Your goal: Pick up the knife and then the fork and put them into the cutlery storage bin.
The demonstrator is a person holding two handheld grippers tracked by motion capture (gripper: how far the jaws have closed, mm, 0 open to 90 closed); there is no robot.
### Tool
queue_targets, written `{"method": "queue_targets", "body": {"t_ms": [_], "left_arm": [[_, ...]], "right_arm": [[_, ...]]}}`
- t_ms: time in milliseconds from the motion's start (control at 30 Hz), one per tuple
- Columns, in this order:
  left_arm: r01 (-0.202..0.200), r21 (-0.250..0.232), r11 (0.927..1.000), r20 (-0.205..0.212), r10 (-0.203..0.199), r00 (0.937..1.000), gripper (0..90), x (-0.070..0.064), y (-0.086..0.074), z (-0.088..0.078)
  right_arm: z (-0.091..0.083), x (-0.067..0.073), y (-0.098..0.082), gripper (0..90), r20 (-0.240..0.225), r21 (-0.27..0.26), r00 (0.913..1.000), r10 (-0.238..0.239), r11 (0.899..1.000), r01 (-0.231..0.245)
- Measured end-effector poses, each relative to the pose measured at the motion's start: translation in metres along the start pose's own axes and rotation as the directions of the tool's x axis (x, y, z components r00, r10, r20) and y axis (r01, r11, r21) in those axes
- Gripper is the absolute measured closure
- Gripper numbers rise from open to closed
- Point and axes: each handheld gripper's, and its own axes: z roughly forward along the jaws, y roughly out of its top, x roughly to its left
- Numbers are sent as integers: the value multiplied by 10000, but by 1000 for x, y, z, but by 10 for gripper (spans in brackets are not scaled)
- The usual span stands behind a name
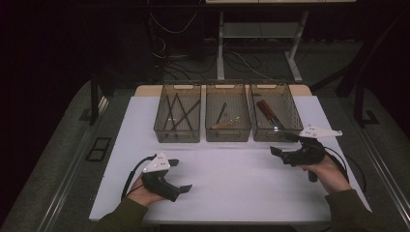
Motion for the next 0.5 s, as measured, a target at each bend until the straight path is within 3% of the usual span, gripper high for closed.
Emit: {"method": "queue_targets", "body": {"t_ms": [500], "left_arm": [[-75, -23, 10000, 30, 75, 10000, 0, -3, 2, -2]], "right_arm": [[-6, 24, -36, 148, -44, 35, 10000, -88, 10000, 88]]}}
